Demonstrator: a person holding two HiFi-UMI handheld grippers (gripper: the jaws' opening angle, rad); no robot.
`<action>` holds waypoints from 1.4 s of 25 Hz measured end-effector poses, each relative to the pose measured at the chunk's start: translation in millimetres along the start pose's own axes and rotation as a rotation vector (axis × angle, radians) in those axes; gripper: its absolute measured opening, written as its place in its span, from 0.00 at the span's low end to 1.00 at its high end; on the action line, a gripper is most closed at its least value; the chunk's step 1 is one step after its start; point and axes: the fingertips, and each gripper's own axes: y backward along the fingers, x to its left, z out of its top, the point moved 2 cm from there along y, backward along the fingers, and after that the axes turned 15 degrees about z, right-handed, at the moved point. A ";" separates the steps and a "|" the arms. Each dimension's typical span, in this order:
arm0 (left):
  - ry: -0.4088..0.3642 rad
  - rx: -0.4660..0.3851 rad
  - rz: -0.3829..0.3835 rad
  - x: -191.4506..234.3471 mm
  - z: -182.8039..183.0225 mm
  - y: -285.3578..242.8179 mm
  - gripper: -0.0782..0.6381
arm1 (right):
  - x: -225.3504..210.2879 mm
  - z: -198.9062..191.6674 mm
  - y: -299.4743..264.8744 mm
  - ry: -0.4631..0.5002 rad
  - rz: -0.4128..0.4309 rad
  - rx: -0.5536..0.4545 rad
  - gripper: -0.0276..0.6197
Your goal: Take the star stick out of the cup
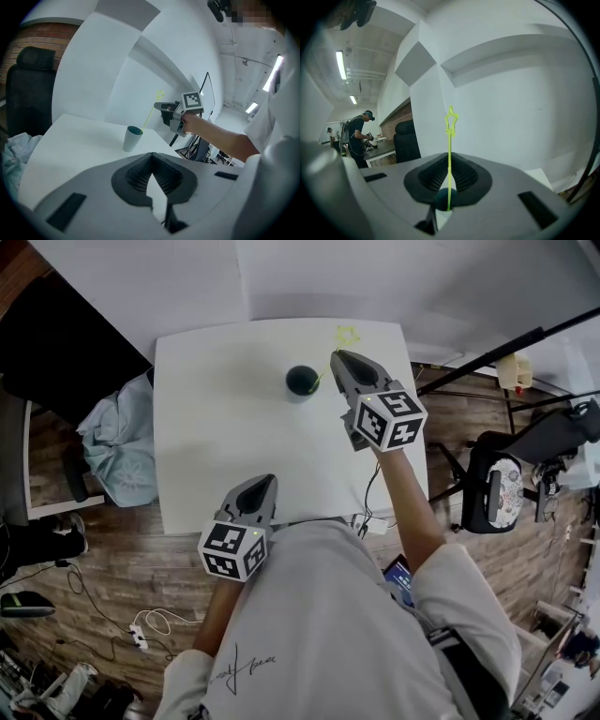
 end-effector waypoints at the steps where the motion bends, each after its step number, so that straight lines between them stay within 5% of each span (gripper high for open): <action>1: -0.001 0.000 -0.001 -0.4 -0.3 0.0 0.10 | 0.5 0.9 1.2 0.000 -0.001 -0.003 0.08; 35: -0.039 -0.015 -0.035 -9.3 -0.6 6.6 0.10 | 14.1 13.9 23.4 0.000 -0.017 -0.048 0.08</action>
